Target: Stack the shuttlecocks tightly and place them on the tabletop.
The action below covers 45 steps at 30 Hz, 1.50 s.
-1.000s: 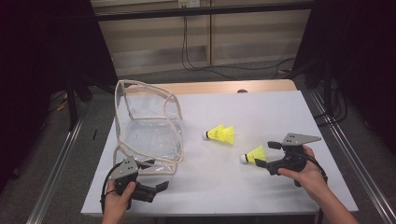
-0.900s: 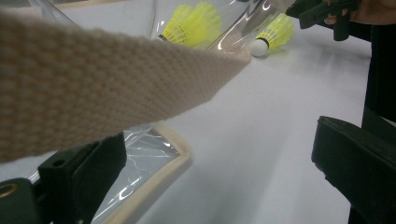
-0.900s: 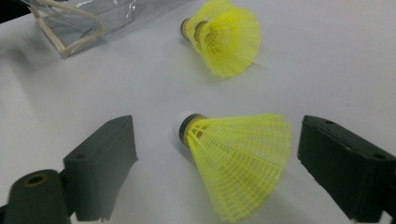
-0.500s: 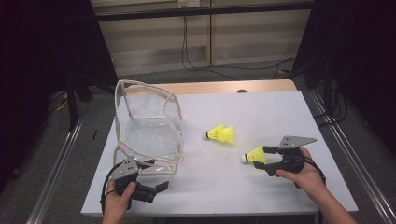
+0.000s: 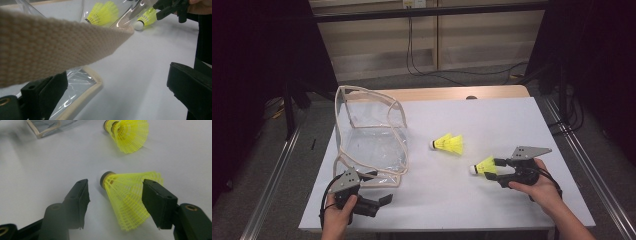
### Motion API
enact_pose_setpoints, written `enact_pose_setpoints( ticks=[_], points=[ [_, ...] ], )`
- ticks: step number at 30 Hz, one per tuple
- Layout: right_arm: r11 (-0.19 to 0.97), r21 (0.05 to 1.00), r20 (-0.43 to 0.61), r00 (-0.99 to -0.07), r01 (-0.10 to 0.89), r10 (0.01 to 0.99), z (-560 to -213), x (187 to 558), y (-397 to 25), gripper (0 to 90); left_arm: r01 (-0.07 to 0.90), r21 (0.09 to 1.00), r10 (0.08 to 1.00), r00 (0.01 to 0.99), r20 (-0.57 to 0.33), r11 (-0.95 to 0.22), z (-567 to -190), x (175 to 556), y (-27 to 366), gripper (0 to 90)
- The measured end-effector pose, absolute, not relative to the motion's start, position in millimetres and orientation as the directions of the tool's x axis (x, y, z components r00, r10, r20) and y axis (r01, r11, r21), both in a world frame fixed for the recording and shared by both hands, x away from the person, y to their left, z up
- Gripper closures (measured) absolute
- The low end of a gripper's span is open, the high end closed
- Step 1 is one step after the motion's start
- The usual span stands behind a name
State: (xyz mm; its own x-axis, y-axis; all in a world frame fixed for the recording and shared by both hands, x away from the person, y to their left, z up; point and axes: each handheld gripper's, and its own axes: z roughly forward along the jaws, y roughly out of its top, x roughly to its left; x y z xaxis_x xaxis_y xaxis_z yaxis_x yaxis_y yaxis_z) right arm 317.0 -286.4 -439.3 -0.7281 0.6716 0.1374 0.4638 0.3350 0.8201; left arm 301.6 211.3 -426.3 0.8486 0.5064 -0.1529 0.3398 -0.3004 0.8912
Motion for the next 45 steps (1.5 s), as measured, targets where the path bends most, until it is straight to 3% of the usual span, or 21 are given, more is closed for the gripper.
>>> enact_pose_setpoints(
  ticks=[14,45],
  points=[
    [0.356,0.817,0.131,-0.748,0.453,0.651,-440.0,316.1,-285.2,52.1,0.341,0.891,0.508,0.848,-0.153,-0.299,-426.4,301.1,211.2,3.2],
    [0.401,0.795,0.115,-0.763,0.454,0.636,-448.2,319.0,-278.8,68.0,0.338,0.889,0.503,0.851,-0.148,-0.309,-425.9,301.2,211.0,3.1]
  ],
)
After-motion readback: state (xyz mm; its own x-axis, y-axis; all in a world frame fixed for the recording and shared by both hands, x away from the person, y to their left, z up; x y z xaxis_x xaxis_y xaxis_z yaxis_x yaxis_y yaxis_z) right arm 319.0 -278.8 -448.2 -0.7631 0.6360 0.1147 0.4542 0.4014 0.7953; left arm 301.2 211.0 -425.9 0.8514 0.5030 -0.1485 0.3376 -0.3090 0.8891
